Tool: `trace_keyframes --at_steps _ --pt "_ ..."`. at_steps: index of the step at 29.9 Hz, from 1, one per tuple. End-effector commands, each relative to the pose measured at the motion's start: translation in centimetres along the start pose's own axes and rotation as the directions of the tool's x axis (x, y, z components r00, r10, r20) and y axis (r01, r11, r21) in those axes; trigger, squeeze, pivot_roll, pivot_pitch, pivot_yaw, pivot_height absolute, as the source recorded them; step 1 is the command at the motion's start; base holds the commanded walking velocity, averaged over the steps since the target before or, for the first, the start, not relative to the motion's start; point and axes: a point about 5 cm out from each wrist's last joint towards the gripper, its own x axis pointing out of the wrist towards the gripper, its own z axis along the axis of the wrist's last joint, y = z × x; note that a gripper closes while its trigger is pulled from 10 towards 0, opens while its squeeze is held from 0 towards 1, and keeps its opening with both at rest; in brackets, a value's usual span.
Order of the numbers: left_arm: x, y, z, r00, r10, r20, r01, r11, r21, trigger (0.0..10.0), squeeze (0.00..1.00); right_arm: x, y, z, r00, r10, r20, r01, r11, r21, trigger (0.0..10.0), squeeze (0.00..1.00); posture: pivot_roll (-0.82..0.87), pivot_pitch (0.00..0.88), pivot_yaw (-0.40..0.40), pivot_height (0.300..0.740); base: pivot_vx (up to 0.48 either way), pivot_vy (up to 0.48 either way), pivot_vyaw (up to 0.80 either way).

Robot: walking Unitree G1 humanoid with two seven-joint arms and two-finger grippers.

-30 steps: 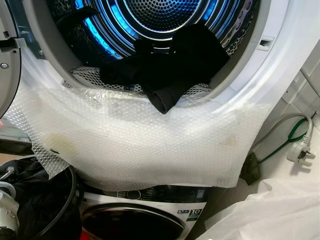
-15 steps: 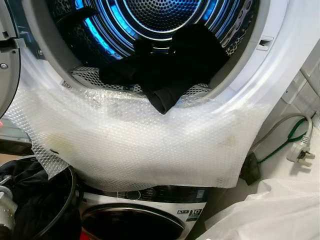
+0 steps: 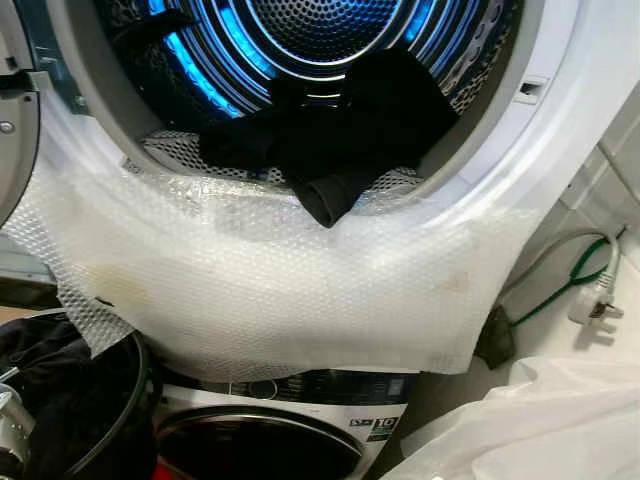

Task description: Clothes washing

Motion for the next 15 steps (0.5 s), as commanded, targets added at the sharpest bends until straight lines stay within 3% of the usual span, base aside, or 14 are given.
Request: trace_keyframes --at_steps 1,5,10,15 --pt "-0.1 -0.7 0.2 1.0 -0.014 0.009 0.014 1.0 0.008 10.0 0.0 -0.1 -0.4 -0.3 1.0 -0.012 0.0 0.012 1.0 -0.001 10.0 0.0 0.02 0.0 -0.158 0.74 0.0 0.0 0.0" --pt "-0.1 -1.2 0.7 0.999 -0.011 0.04 0.009 0.999 0.044 10.0 0.0 -0.1 -0.4 -0.2 1.0 -0.025 0.011 0.025 1.0 0.01 10.0 0.0 0.01 0.0 -0.158 0.74 0.0 0.0 0.0" --pt "-0.2 -2.2 0.9 0.999 -0.007 0.041 0.006 1.0 0.029 10.0 0.0 -0.1 -0.1 -0.1 1.0 -0.014 0.023 0.014 1.0 -0.006 10.0 0.0 -0.02 0.0 -0.157 0.74 0.0 0.0 0.0" --pt "-1.0 -4.7 0.1 0.998 -0.07 -0.007 0.07 0.997 -0.027 10.0 0.0 -0.2 0.0 -0.4 1.0 -0.008 0.021 0.008 1.0 -0.014 10.0 0.0 -0.02 0.0 -0.163 0.74 0.0 0.0 0.0"
